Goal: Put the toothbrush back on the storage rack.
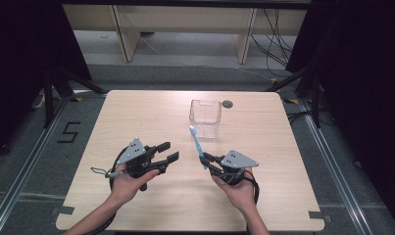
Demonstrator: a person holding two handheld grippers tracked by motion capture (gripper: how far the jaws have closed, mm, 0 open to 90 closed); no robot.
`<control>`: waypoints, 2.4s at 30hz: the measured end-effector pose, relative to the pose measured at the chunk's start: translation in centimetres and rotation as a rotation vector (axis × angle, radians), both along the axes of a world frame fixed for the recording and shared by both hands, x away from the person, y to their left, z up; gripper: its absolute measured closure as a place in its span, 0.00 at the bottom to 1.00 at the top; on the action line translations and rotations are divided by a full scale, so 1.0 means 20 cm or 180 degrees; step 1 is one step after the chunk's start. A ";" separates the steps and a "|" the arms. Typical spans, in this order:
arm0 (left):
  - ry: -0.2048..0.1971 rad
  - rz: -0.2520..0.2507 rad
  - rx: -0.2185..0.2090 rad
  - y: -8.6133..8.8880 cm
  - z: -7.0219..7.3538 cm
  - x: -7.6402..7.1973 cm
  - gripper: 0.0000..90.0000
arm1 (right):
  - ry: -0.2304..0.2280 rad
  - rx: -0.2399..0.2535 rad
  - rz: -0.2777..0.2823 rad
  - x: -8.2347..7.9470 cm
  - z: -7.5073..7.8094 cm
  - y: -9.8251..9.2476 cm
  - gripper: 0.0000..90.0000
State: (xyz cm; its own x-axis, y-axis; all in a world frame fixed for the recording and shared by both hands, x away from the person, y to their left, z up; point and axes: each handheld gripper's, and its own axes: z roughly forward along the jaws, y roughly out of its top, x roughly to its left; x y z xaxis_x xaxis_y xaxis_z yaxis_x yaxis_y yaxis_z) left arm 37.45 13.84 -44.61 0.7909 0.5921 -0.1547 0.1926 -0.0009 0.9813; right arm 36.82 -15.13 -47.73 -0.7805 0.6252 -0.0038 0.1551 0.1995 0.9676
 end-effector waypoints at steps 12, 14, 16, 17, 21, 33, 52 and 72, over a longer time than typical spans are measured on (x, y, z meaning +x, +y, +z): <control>0.0167 -0.0240 -0.0108 -0.12 0.04 0.05 0.60 | 0.0055 0.0066 0.0062 0.01 -0.01 0.06 0.88; 0.0202 -0.0245 -0.0119 -0.13 0.03 0.06 0.62 | 0.0062 0.0056 0.0083 0.01 -0.01 0.07 0.88; 0.0233 -0.0272 -0.0140 -0.15 0.03 0.07 0.64 | 0.0071 0.0016 0.0049 0.00 -0.01 0.07 0.88; 0.0247 -0.0280 -0.0130 -0.15 0.03 0.08 0.65 | 0.0070 0.0024 0.0057 0.01 -0.01 0.07 0.88; 0.0273 -0.0310 -0.0166 -0.16 0.01 0.09 0.69 | 0.0053 -0.0009 0.0083 0.01 -0.02 0.08 0.88; 0.0173 -0.0347 -0.0111 -0.19 -0.01 0.11 0.87 | -0.0074 -0.0136 0.0016 0.02 -0.02 0.12 0.88; -0.0134 -0.0235 0.0177 -0.17 0.06 0.16 0.94 | -0.0125 -0.0347 -0.0139 -0.04 0.01 0.09 0.68; -0.0355 -0.0006 0.0132 -0.11 0.16 0.31 0.94 | -0.0018 -0.0190 -0.0618 -0.12 -0.06 -0.12 0.67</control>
